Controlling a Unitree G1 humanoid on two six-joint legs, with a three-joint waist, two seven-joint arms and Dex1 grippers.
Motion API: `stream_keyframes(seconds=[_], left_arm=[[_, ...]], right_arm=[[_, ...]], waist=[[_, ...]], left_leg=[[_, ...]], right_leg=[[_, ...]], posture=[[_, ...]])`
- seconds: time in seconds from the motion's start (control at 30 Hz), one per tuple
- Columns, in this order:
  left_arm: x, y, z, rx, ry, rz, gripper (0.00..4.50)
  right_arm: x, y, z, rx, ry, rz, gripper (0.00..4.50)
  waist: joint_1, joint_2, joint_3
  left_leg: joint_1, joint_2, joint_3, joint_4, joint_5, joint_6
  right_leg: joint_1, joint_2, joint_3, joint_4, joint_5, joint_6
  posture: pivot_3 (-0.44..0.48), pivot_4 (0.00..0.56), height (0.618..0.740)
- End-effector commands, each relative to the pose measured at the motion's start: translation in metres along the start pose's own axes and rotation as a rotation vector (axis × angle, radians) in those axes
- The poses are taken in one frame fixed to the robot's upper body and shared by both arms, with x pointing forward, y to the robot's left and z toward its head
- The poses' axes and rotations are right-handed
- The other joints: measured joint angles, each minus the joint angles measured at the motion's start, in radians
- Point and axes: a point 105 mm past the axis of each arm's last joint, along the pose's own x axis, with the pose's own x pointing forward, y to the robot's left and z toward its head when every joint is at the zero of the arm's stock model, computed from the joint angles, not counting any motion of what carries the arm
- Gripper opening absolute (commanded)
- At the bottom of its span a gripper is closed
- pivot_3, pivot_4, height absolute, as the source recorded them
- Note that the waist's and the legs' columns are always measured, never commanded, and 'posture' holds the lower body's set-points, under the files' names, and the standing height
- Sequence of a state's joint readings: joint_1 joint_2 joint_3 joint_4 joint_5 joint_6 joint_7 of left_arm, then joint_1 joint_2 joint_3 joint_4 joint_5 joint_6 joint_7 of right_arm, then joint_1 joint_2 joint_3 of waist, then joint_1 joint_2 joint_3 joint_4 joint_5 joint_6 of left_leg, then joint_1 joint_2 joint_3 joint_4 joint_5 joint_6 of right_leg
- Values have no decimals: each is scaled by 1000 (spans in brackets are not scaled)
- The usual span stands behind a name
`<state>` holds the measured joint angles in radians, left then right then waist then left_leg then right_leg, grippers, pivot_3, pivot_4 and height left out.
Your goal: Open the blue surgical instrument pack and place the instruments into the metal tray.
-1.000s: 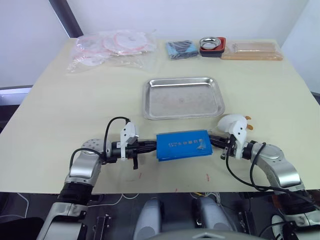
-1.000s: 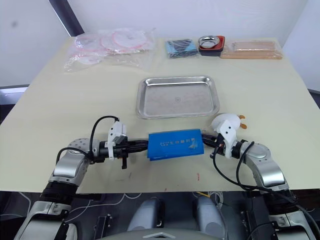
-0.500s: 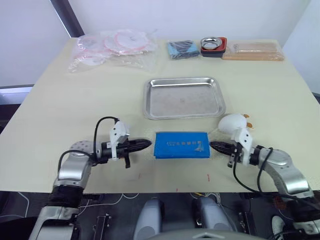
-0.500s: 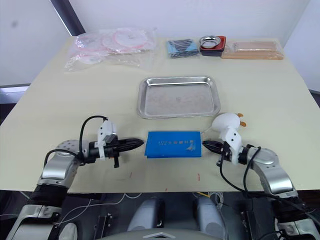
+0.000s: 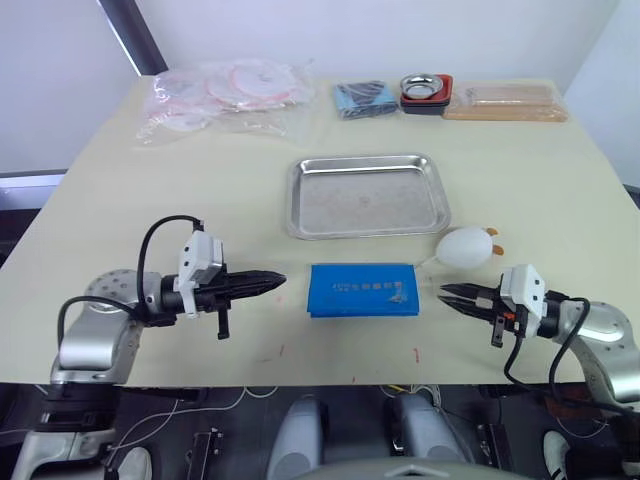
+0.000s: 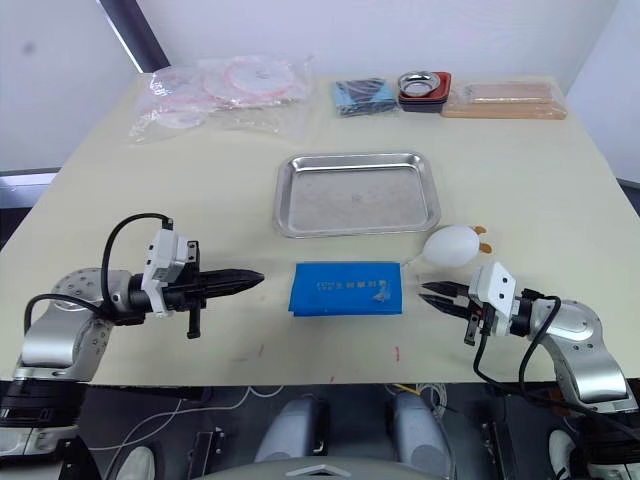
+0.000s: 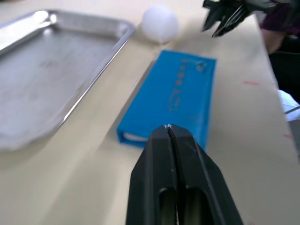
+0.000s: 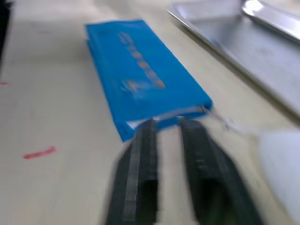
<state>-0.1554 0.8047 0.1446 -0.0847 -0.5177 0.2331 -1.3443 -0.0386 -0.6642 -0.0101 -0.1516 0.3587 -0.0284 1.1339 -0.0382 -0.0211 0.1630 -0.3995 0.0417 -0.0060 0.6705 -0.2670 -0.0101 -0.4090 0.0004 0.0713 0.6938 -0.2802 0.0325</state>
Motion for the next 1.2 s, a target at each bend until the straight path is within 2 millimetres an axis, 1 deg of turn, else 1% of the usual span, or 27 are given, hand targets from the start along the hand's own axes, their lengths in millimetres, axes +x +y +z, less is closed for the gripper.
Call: stream_keyframes(seconds=[0.03, 0.07, 0.1, 0.13, 0.17, 0.2, 0.23, 0.27, 0.4, 0.57, 0.63, 0.7, 0.73, 0.8, 0.83, 0.87, 0.9, 0.93, 1.1, 1.2], left_arm=[[4, -9, 22, 69, -27, -90, 1615], [5, -11, 25, 72, -31, -112, 2067], [6, -13, 27, 74, -34, -132, 2349], [6, -15, 29, 77, -36, -148, 2931], [6, -17, 30, 82, -36, -169, 3263], [6, -20, 31, 86, -34, -188, 3826], [6, -22, 31, 91, -29, -206, 4064], [6, -23, 32, 94, -29, -216, 4422], [4, -28, 35, 97, -38, -249, 4422], [0, -31, 39, 109, -39, -259, 4422], [-1, -31, 38, 115, -34, -252, 4500], [-2, -31, 38, 115, -33, -247, 4500], [-2, -31, 39, 113, -34, -245, 4500], [-2, -33, 38, 109, -35, -240, 4500], [-2, -33, 38, 106, -36, -236, 4500], [-3, -33, 38, 105, -37, -232, 4500], [-3, -33, 37, 103, -38, -229, 4500], [-3, -33, 37, 103, -39, -227, 4500], [-3, -34, 37, 104, -45, -216, 4500], [-3, -34, 37, 114, -45, -204, 4500]], right_arm=[[12, 3, 13, -128, -33, 79, 2684], [16, 3, 12, -153, -36, 92, 3139], [20, 4, 12, -179, -38, 104, 3460], [23, 5, 11, -205, -38, 117, 4026], [27, 6, 9, -241, -33, 138, 4398], [30, 7, 7, -276, -31, 154, 4500], [34, 7, 6, -302, -31, 170, 4500], [37, 7, 4, -321, -33, 178, 4500], [51, 2, 0, -397, -46, 187, 4500], [65, -1, -7, -431, -64, 200, 4500], [69, -3, -8, -437, -71, 197, 3929], [70, -4, -10, -444, -78, 197, 3120], [70, -5, -10, -442, -83, 196, 2671], [70, -5, -10, -439, -94, 194, 1629], [70, -5, -10, -439, -95, 196, 1194], [70, -5, -10, -440, -96, 197, 607], [69, -5, -11, -439, -97, 198, 196], [69, -4, -11, -439, -97, 199, 88], [66, -3, -6, -427, -109, 215, 88], [63, 2, -2, -377, -106, 249, 88]], waist=[[0, 0, 0], [0, 0, 0], [0, 0, 0], [-1, 0, 0], [-1, 0, 0], [-1, 0, 0], [-1, 0, 0], [-1, 0, 0], [-2, 0, 0], [-2, 0, 1], [-2, 0, 1], [-2, 0, 1], [-2, 0, 1], [-2, 0, 1], [-2, 0, 1], [-2, 0, 1], [-3, 0, 1], [-2, 0, 1], [-2, 0, 1], [-1, 0, 1]], left_leg=[[0, 0, 0, 0, 0, 0], [0, 0, 0, 0, 0, 0], [0, 0, 0, 0, 0, 0], [0, 0, 0, 0, 0, 0], [0, 0, 0, 0, 0, 0], [0, 0, 0, 0, 0, 0], [0, 0, 0, 0, 0, 0], [0, 0, 0, 0, 0, 0], [0, 0, 0, 0, 0, 0], [0, 0, 1, 0, 0, 0], [0, 0, 0, 0, 0, 0], [0, 0, 1, 0, 0, 0], [0, 0, 1, 0, 0, 0], [0, 0, 0, 0, 0, 0], [0, 0, 0, 0, 0, 0], [0, 0, 0, 0, 0, 0], [1, 0, 0, 0, 0, 0], [1, 0, 0, 0, 0, 0], [1, 0, 0, 0, 0, 0], [1, 0, -1, 0, 0, 0]], right_leg=[[0, 0, 0, 0, 0, 0], [0, 0, 0, 0, 0, 0], [0, 0, 0, 0, 0, 0], [0, 0, 0, 0, 0, 0], [0, 0, 0, 0, 0, 0], [0, 0, 0, 0, 0, 0], [0, 0, 0, 0, 0, 0], [0, 0, 0, 0, 0, 0], [0, 0, 0, 0, 0, 0], [0, 0, 0, 0, 0, 0], [0, 0, 0, 0, 0, 0], [0, 0, 0, 0, 0, 0], [0, 0, 0, 0, 0, 0], [0, 0, 0, 0, 0, 0], [0, 0, 0, 0, 0, 0], [0, 0, 0, 0, 0, 0], [0, 0, 0, 0, 0, 0], [0, 0, 0, 1, 0, 0], [0, 0, 0, 1, 0, 0], [0, 0, 0, 1, 0, 0]], posture=[[0, 150, 740], [0, 150, 740], [0, 150, 740], [0, 150, 740], [0, 150, 740], [0, 150, 740], [0, 150, 740], [0, 150, 740], [0, 150, 740], [0, 150, 740], [0, 150, 740], [0, 150, 740], [0, 150, 740], [0, 150, 740], [0, 150, 740], [0, 150, 740], [0, 150, 740], [0, 150, 740], [0, 150, 740], [0, 150, 740]])
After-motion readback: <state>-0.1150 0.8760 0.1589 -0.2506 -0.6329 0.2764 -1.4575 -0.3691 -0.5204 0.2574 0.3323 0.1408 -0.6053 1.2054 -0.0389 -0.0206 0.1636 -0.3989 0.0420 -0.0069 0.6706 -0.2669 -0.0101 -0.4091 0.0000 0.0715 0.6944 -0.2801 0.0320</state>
